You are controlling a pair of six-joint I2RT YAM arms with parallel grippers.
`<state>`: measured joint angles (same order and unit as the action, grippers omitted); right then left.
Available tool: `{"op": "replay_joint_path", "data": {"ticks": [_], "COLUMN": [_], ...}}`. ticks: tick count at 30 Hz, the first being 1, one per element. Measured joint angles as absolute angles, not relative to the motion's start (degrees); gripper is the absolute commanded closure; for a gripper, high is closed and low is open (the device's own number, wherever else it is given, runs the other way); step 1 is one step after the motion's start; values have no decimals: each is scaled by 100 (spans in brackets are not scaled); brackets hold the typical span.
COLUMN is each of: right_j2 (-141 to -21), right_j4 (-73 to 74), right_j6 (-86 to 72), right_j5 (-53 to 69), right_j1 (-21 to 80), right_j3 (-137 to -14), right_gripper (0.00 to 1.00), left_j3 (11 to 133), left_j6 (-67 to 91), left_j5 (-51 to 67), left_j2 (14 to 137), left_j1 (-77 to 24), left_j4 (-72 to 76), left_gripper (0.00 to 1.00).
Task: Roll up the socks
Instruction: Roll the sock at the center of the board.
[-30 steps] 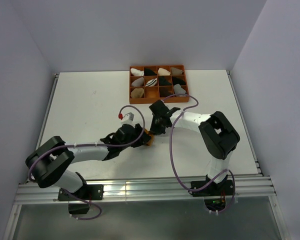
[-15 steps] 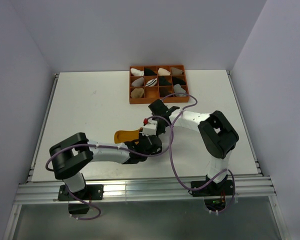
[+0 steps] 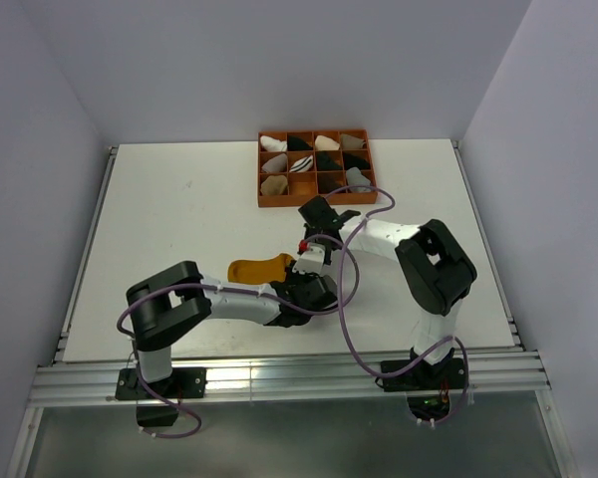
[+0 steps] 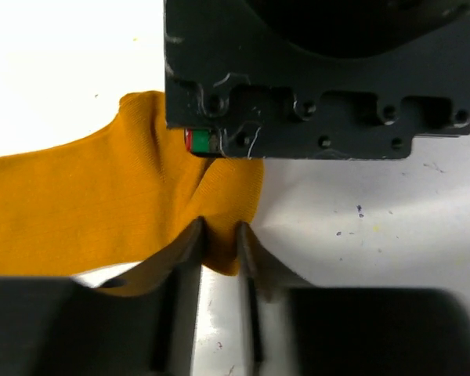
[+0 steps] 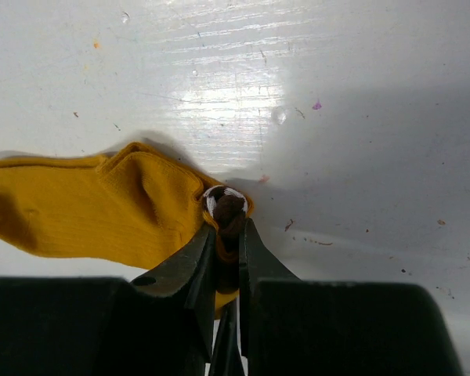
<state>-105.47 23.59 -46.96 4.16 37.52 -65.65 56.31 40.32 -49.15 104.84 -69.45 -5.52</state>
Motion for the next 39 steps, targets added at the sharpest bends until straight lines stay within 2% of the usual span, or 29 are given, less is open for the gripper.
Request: {"op": "replay_joint_path", "data": {"ticks": [1,4,5,6,9,15,20,24,30,39], "right_j2": [-10547,-10547,-10547,-10545,-10477,-9996,-9500,-9474,-9518,-9883], "right_j4": [2359,2342,2322,2303,2167,2034,1754,1575,1365,1105], "right_j6": [-4696,-4698,-4703,-4703,-4735,-4744,-4746,-4746,-4770,-4831], "right_j5": [429,482,510,532,578,539,495,495,523,576], "right_j1": [3736,3695,3682,3673,3669,3664,3671,3730,3972,4128], "right_j3": [-6565,-6565,-6563,-6556,-6473,-6241,-6147,-6136,-6060,-6060], "right_gripper": [100,96,92,82,66,50,46,45,42,39], "left_j3": [5690,5898,5953,5981,5977,5214,4064,3352,2698,2373], "left_j6": [4097,4261,4289,4298,4294,4456,5000,5535,6259,6956], "left_j5": [-4960,-5129,-5157,-5177,-5166,-4381,-3304,-2311,-1017,213], "left_j2": [10538,10696,10739,10755,10739,9909,8785,8385,8315,8726], "left_j1": [-6947,-6987,-6995,-6997,-7000,-6639,-5848,-5203,-4488,-3887], "left_j4": [-633,-899,-974,-1017,-1046,-676,14,819,1946,3061], "left_gripper": [85,99,99,99,99,99,99,99,99,99]}}
